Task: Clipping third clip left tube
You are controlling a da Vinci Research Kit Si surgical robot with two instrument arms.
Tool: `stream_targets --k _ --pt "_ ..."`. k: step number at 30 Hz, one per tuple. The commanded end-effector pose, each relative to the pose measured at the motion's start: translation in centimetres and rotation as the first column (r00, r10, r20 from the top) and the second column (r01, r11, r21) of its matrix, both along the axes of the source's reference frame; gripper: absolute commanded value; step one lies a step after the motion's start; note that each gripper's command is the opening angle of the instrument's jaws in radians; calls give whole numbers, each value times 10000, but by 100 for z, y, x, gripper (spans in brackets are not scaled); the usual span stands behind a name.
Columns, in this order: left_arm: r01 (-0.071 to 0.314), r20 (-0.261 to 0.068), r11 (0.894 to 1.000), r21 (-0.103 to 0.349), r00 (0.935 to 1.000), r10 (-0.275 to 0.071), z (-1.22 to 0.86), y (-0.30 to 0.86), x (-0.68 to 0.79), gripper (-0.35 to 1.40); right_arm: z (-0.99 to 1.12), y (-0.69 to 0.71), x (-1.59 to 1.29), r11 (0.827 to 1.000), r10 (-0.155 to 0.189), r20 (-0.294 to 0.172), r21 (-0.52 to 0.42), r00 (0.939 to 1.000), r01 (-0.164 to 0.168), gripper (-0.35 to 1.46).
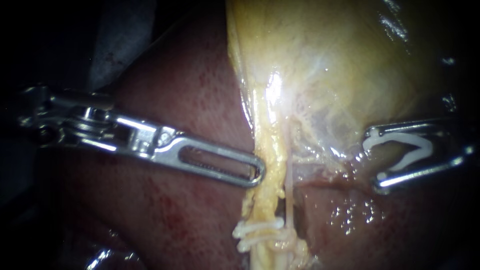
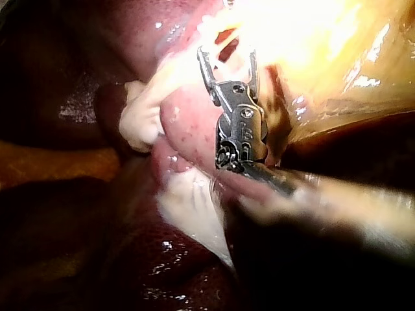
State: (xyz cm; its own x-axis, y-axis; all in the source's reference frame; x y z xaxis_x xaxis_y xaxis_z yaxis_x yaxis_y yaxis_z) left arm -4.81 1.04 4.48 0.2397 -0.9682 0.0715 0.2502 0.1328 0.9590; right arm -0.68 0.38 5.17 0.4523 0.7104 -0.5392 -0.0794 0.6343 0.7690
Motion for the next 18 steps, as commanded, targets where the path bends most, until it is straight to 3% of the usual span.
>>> stream_targets --k 1,13,18 --pt "3 -6 10000 5 10000 -3 0 0 0 -35 0 0 0 10000 0 1 0 10000 0 59" --pt "-51 47 9998 176 10000 50 -16 -4 16 -35 1 -4 7 10000 -37 -11 19 10000 37 59" --pt "-86 68 9995 312 9999 84 -24 -9 28 -35 4 -11 14 9997 -234 -99 29 9997 234 58"
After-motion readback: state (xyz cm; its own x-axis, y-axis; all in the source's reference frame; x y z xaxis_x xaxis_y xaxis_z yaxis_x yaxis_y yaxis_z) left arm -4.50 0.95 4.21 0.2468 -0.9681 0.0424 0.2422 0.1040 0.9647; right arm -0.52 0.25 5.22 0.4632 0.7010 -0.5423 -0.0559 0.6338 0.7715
